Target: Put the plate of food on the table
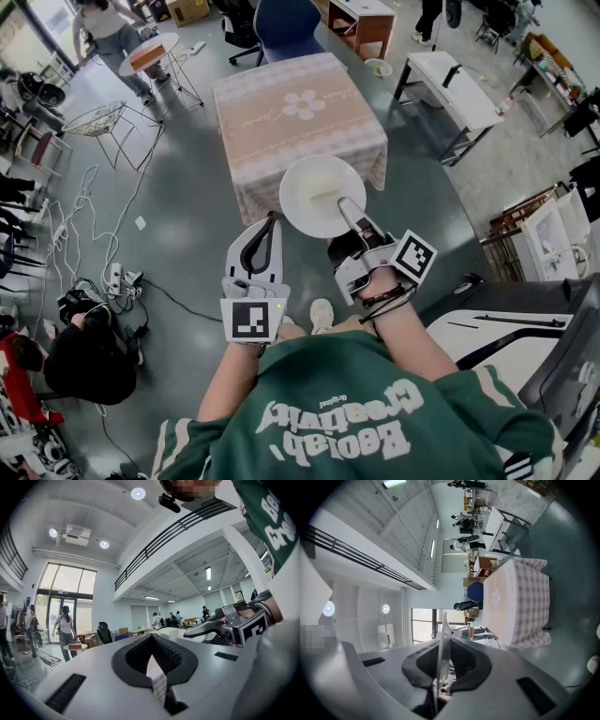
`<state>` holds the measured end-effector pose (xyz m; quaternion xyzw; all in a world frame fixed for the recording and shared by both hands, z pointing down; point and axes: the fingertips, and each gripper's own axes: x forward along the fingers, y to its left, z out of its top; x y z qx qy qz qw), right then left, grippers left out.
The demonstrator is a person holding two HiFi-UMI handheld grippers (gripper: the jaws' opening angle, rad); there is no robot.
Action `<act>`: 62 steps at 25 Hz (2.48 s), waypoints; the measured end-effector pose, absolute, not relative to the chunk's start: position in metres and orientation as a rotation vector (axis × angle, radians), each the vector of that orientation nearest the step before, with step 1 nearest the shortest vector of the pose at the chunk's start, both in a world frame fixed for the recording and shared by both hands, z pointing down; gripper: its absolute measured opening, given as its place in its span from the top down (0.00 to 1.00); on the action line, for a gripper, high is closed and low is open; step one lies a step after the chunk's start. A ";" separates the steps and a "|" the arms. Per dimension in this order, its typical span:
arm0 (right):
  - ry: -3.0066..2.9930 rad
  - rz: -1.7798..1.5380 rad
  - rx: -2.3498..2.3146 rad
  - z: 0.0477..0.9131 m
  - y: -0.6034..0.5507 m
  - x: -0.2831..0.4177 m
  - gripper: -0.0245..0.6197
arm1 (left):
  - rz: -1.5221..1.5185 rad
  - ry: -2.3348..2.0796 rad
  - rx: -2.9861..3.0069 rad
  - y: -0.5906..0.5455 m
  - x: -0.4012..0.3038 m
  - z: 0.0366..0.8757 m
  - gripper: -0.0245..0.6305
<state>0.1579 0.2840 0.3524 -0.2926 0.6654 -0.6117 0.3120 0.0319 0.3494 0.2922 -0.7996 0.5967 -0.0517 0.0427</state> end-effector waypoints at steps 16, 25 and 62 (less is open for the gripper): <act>1.764 -1.622 -0.788 0.359 0.278 0.155 0.91 | -0.187 1.825 -2.447 0.341 0.031 0.298 0.95; 1.792 -1.629 -0.801 0.364 0.271 0.160 0.91 | -0.197 1.832 -2.450 0.333 0.037 0.303 0.95; 1.743 -1.574 -0.884 0.372 0.146 0.134 0.91 | -0.237 1.741 -2.421 0.197 -0.009 0.302 0.95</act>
